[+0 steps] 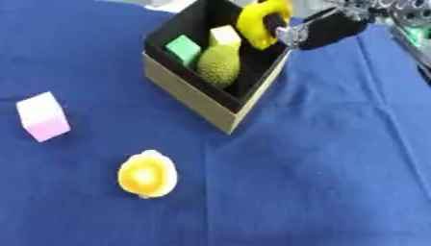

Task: Pick up objects on the table and place them in the box.

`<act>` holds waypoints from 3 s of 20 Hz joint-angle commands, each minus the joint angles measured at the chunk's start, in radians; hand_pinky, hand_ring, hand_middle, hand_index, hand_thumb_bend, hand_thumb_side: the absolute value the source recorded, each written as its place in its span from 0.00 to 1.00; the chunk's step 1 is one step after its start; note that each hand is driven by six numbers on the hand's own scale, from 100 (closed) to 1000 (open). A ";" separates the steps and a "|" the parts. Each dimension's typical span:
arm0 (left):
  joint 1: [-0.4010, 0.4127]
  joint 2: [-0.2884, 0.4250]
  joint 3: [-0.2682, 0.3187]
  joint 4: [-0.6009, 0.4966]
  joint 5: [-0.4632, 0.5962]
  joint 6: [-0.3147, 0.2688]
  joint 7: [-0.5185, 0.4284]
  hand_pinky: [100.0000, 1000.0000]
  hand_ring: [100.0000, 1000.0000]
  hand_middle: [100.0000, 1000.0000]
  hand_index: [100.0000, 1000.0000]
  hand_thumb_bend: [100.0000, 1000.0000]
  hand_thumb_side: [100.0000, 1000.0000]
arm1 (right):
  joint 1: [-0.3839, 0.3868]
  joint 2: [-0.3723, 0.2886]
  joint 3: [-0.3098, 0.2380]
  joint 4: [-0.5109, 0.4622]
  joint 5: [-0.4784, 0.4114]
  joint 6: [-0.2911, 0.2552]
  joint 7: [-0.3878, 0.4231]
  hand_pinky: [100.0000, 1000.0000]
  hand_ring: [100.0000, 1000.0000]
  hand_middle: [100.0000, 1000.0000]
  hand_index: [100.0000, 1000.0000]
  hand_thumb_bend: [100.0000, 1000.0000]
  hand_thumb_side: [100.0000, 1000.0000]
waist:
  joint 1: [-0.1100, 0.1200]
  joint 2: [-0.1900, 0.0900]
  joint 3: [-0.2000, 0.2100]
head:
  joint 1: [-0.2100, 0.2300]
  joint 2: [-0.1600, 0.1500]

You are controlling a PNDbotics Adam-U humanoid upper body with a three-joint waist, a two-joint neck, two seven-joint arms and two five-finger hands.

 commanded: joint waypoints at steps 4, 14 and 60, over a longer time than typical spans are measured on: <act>-0.017 0.025 -0.001 -0.016 0.006 -0.002 -0.005 0.75 0.71 0.59 0.74 0.03 0.55 | -0.032 0.021 0.023 0.081 0.061 -0.034 0.007 0.80 0.71 0.57 0.66 0.02 0.00 | 0.005 -0.016 0.003 | -0.005 -0.015; -0.019 0.025 0.000 -0.016 0.006 -0.002 -0.006 0.75 0.71 0.59 0.74 0.03 0.55 | -0.028 0.034 0.021 0.121 0.093 -0.064 0.058 0.86 0.87 0.82 0.88 0.14 0.00 | 0.007 -0.019 0.000 | 0.007 -0.010; -0.239 0.828 -0.353 0.163 -0.323 0.299 -1.005 0.89 0.82 0.79 0.91 0.26 0.49 | 0.940 -0.242 -0.207 -0.241 0.191 -0.317 -0.429 0.81 0.77 0.69 0.78 0.00 0.17 | 0.105 -0.047 -0.123 | 0.144 0.031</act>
